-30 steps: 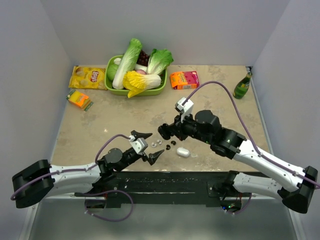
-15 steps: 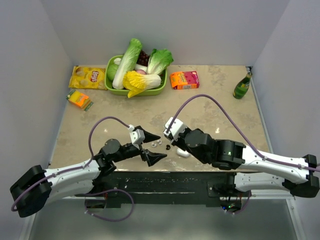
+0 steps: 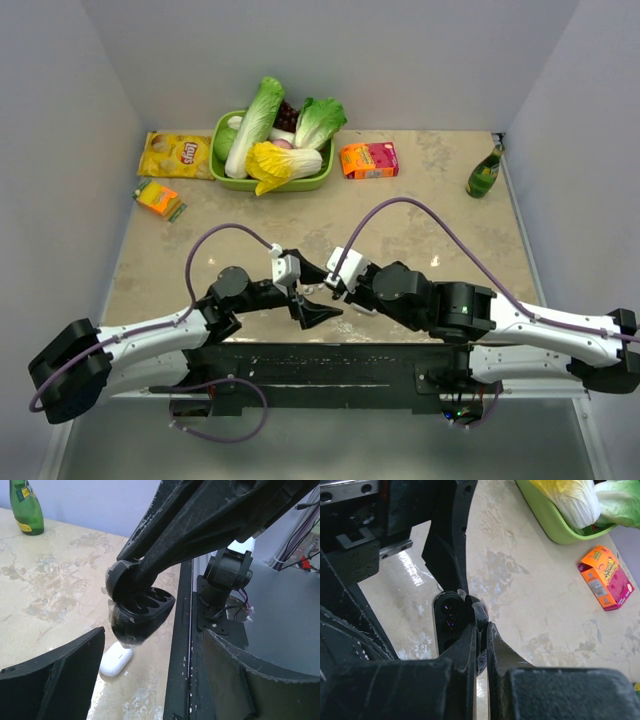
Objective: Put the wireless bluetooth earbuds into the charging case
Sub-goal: Open the charging case.
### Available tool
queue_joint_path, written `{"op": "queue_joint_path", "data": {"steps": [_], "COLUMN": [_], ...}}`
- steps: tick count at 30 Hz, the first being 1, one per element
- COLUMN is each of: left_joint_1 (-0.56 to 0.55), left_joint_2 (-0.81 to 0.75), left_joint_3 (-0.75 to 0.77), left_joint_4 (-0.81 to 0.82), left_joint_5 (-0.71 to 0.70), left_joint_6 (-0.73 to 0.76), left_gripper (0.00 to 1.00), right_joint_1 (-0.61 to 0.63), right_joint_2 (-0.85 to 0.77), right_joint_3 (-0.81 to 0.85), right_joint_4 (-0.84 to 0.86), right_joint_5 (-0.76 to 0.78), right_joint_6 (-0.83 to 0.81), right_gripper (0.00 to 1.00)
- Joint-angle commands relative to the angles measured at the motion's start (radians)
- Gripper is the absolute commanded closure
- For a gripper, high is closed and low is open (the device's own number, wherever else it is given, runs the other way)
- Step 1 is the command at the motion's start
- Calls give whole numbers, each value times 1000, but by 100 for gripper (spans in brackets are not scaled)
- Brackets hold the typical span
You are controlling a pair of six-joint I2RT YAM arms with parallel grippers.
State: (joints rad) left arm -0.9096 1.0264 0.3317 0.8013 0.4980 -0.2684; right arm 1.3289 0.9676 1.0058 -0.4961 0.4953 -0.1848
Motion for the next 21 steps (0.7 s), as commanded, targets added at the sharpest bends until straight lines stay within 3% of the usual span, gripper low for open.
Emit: {"op": "queue_joint_path", "data": {"steps": [1,7,14,21], "left_joint_1": [8,8,8,8], "left_joint_2": [12,27,20,-5], "left_joint_3": [35,46,55,41], "left_joint_4": [38,13,7,13], "left_joint_5": [11,-3,17,7], "left_joint_6": [37,66,80,86], "left_gripper": [18,19,31,22], "right_joint_1": [6,7,6,6], "right_joint_2": [-7,6,16,26], "right_joint_3": [42,54,56,59], "right_joint_4": [18,-1,-9,-21], "right_joint_5": [-58,-106,-136,-182], "right_joint_6": [-5,1,8,25], "right_gripper": [100,100,100,100]}}
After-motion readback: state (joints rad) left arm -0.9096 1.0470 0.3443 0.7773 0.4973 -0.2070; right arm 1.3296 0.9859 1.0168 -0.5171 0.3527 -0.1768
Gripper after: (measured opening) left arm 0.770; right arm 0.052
